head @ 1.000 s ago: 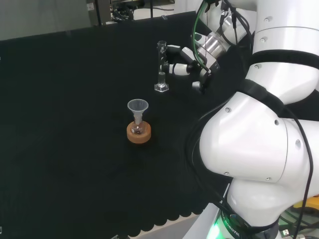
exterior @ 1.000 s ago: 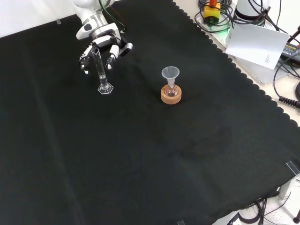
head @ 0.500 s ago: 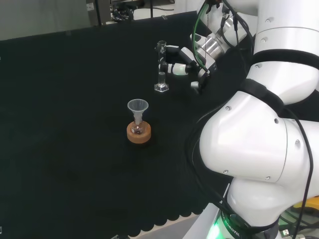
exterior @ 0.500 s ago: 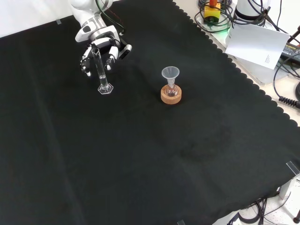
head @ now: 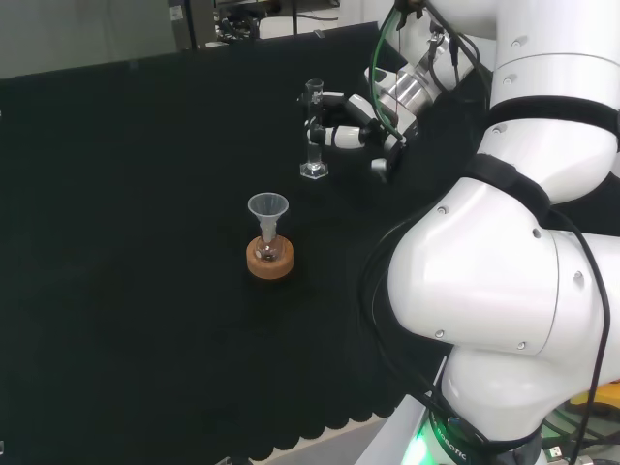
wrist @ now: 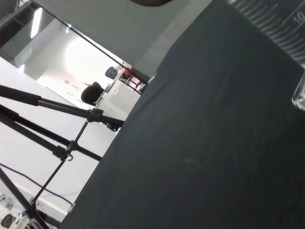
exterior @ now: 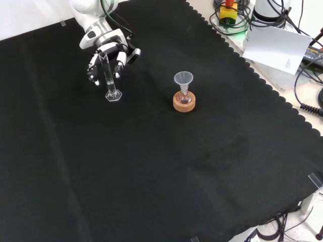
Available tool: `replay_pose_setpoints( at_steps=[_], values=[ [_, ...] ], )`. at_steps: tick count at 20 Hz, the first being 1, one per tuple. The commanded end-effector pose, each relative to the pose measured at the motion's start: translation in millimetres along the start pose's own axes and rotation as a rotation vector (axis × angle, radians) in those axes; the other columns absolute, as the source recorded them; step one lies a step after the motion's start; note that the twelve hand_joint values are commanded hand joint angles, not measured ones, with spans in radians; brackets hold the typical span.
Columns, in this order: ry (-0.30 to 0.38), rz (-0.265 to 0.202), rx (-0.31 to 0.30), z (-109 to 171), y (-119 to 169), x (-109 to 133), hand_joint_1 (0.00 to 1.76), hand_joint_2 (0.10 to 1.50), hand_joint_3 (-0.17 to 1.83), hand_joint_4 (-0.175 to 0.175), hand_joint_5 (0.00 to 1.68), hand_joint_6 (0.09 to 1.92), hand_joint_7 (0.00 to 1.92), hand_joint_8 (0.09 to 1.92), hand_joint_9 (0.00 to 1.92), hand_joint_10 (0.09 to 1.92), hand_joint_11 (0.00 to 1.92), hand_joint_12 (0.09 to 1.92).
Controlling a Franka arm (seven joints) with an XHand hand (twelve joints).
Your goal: Pick up the graduated cylinder.
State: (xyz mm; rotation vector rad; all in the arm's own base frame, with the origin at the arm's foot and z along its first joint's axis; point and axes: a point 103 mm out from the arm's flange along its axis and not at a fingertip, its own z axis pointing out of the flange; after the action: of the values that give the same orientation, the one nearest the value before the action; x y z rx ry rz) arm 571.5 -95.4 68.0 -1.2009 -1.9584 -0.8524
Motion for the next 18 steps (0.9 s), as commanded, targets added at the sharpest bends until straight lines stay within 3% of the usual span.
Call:
replay_pose_setpoints(
  at_steps=[1, 7, 18],
  values=[
    [0.017, 0.000, 0.014, 8.0, 1.3, 1.0, 1.03, 1.01, -0.17, -0.038, 0.58, 0.12, 0.54, 0.56, 0.82, 0.43, 0.64, 1.17],
    [0.026, 0.005, -0.020, 10.8, -0.2, -0.8, 1.05, 1.01, -0.17, -0.040, 0.61, 0.16, 0.57, 0.56, 0.87, 0.40, 0.71, 1.12],
    [-0.006, 0.016, -0.045, 12.6, 2.4, 1.0, 1.10, 1.13, -0.17, -0.021, 0.80, 0.47, 0.75, 0.55, 1.10, 0.25, 0.97, 0.96]
  ],
)
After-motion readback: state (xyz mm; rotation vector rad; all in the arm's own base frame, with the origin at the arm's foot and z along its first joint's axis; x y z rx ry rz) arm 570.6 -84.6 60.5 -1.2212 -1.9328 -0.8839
